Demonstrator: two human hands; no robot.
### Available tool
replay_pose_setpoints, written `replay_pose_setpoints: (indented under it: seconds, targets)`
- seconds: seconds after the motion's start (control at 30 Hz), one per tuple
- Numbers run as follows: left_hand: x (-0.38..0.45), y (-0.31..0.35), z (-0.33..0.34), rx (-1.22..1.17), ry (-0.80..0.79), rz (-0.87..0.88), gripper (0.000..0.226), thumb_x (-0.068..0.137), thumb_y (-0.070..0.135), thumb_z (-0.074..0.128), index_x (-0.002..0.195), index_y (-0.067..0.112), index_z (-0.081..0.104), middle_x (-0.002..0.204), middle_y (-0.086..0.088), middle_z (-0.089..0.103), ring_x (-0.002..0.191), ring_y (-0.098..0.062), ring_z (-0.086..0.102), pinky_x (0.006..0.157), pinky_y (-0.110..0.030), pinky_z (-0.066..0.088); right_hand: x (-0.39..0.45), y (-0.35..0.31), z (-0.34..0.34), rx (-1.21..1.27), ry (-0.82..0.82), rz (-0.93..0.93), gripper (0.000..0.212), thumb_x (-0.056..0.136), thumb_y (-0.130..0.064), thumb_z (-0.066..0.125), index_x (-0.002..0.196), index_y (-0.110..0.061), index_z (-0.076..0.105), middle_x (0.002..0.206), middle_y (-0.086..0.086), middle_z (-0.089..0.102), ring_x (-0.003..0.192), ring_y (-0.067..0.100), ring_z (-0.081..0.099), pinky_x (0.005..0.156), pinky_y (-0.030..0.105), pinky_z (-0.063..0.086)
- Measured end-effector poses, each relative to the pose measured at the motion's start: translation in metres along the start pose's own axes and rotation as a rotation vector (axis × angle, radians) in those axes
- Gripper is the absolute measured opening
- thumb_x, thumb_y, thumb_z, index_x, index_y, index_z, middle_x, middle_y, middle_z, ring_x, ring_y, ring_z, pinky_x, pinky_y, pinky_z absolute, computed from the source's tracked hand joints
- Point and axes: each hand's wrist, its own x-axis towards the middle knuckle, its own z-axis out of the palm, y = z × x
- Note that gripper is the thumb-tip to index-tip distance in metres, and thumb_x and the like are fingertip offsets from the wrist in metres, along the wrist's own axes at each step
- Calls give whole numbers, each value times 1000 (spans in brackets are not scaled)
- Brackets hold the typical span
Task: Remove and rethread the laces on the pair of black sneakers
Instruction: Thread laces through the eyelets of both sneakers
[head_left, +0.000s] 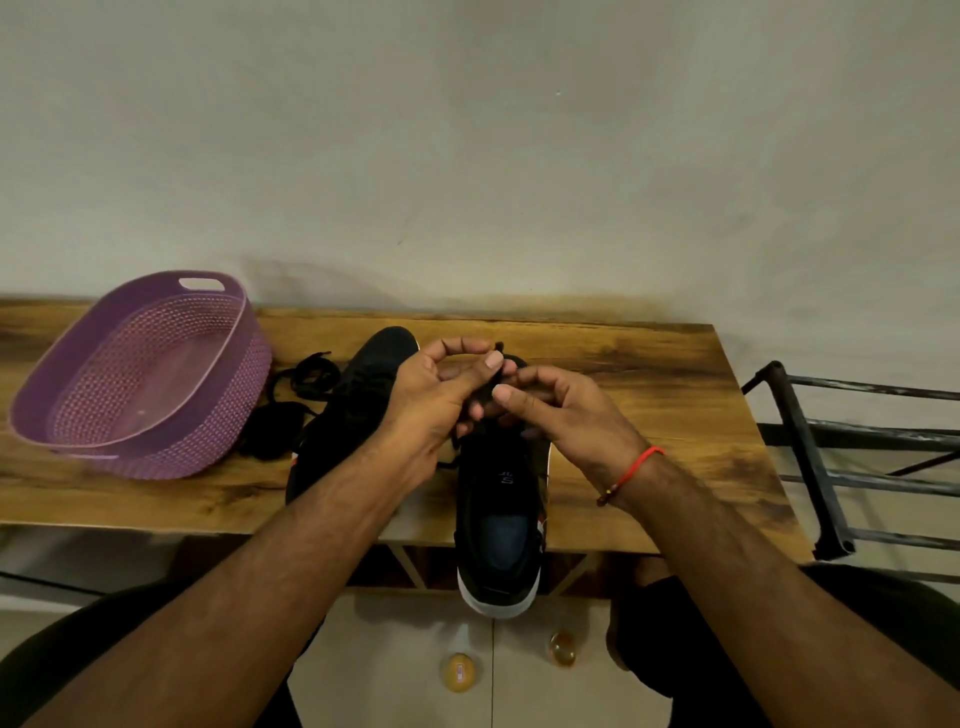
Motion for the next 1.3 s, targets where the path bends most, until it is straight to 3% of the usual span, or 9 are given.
replay_pose_setpoints:
  seconds: [0.33,0.47,0.63,0.73,0.83,1.0,1.07,1.17,1.3]
  targets:
    - [-4,-9,4,-7,86,95,26,86,20,77,103,18,57,99,-7,78,41,-9,43,37,-19,34,-1,0,-1,227,59,76,21,85,-18,75,104,-8,73,96,10,77,95,21,71,94,44,49]
    - [0,-14,0,66,142,124,27,90,21,75,107,19,54,101,-4,77,41,-8,45,39,-22,37,2,0,-6,170,179,7,16,84,-5,74,100,-9,75,97,7,76,92,15,71,89,36,53]
    - [-1,-30,-5,707,293,464,28,94,35,69,116,31,54,116,7,53,98,-9,55,77,-23,48,3,2,-11,-434,318,-194,15,83,-20,79,94,-26,71,81,-13,72,82,0,67,86,29,55]
    - [-3,-30,-6,1089,131,684,28,101,40,54,126,32,65,130,9,55,120,-14,44,93,-31,34,0,-2,-11,-559,305,-256,23,81,-26,80,91,-32,60,75,-22,67,80,-10,63,84,20,49]
    - [-1,-29,-5,1035,-43,714,25,100,28,60,121,25,71,114,8,70,109,-10,60,97,-34,46,0,-4,-13,-450,269,-193,26,82,-18,79,95,-29,59,74,-20,69,80,-14,64,76,5,45]
    - [-2,-24,-7,1017,-26,668,22,95,20,67,116,19,75,109,4,71,101,-5,63,93,-23,53,-3,-6,-14,-364,172,-103,25,92,-13,69,103,-32,58,79,-12,75,87,-4,69,89,25,53]
    - [-1,-22,-9,1027,11,655,21,95,20,67,115,18,75,110,3,72,102,-5,63,94,-20,52,-5,-11,-17,-492,144,-81,22,92,-23,69,108,-29,55,86,-7,72,85,4,67,81,27,56]
    - [-2,-22,-10,1030,30,609,17,96,20,67,112,20,74,109,7,69,101,-2,60,90,-14,49,-9,-12,-21,-726,-28,50,43,84,-46,74,113,-27,48,95,-4,60,84,12,60,66,27,50]
    - [-7,-25,-10,999,-7,562,15,95,20,68,108,23,75,105,11,65,97,0,59,84,-8,46,-13,-5,-17,-838,-125,197,45,80,-50,77,107,-23,53,95,-6,60,85,11,59,69,28,52]
